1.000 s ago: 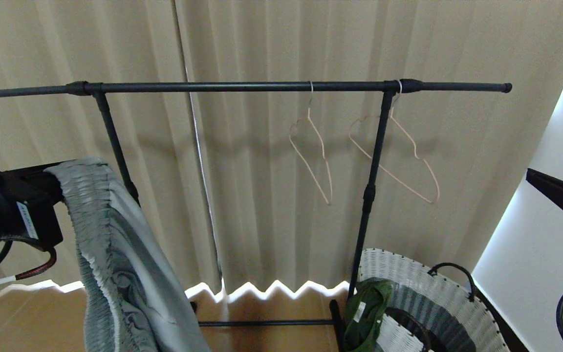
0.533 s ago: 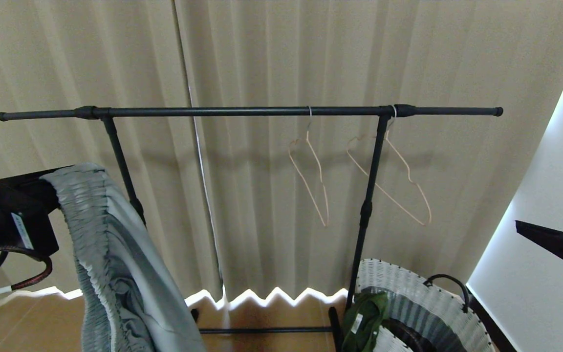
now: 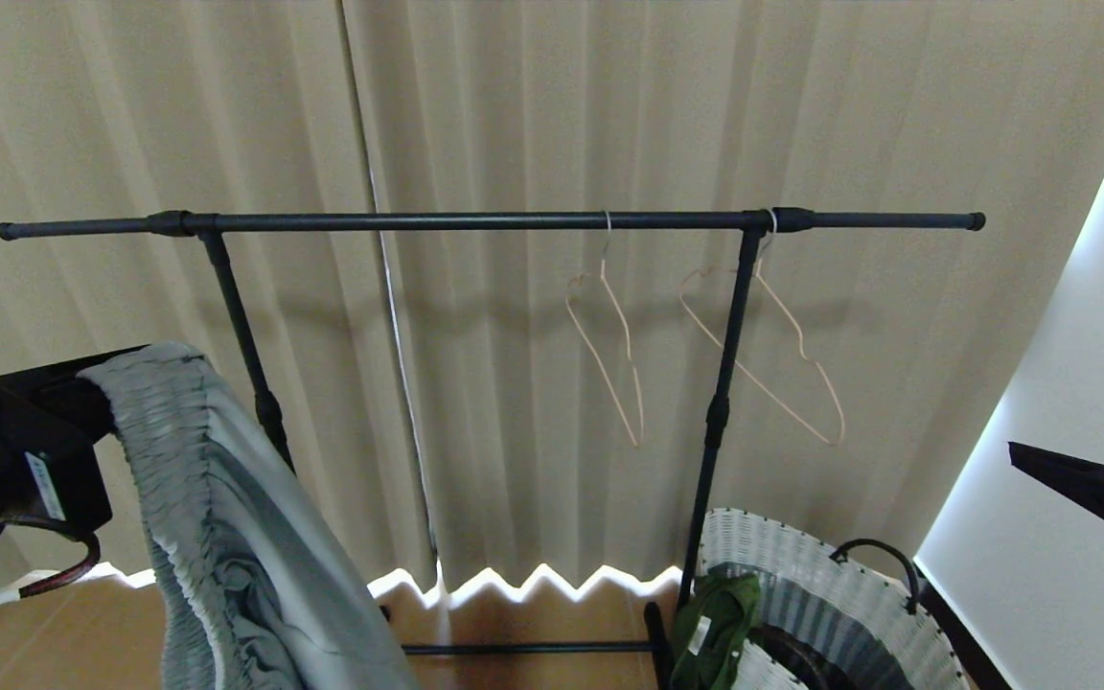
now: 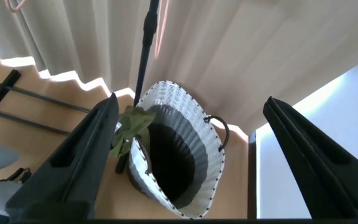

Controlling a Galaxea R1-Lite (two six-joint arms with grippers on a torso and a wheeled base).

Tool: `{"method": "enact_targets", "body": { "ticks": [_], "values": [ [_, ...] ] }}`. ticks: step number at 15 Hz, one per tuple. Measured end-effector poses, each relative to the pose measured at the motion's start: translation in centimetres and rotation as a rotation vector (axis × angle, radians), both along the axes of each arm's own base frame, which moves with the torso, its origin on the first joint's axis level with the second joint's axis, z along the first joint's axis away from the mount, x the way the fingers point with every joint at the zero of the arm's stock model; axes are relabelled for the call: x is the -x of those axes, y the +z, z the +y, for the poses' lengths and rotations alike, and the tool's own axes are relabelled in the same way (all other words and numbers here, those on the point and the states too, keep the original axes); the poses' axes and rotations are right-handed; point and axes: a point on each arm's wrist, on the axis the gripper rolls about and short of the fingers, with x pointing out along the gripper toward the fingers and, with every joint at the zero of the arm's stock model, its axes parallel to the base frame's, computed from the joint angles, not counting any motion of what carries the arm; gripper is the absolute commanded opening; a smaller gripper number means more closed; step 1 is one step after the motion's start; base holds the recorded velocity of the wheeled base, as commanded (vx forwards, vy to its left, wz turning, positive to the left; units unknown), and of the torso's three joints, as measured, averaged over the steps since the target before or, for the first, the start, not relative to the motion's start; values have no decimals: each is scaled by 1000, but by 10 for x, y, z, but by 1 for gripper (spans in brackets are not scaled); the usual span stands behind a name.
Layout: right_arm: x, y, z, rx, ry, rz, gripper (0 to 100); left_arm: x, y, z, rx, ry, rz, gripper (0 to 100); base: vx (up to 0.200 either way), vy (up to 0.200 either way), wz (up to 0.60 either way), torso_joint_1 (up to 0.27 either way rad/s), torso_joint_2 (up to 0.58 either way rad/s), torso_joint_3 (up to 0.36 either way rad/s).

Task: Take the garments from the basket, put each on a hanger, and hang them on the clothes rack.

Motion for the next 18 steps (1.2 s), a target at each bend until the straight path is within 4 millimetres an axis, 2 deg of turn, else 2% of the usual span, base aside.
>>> {"method": "enact_targets", "body": {
  "ticks": [8, 13, 18],
  "values": [
    [0, 1, 0, 1, -3, -7, 100, 0, -1, 1, 3, 9, 3, 0, 200, 0, 0, 2, 1, 0],
    [-1, 1, 0, 3, -1, 0, 100, 1, -12, 2, -7, 9, 36, 0, 200, 0, 0, 2, 3, 2],
    [-11, -2, 4, 2, 27, 29, 100, 5, -28, 2, -2, -13, 52, 0, 0, 0, 0, 0, 0, 0]
  ]
}}
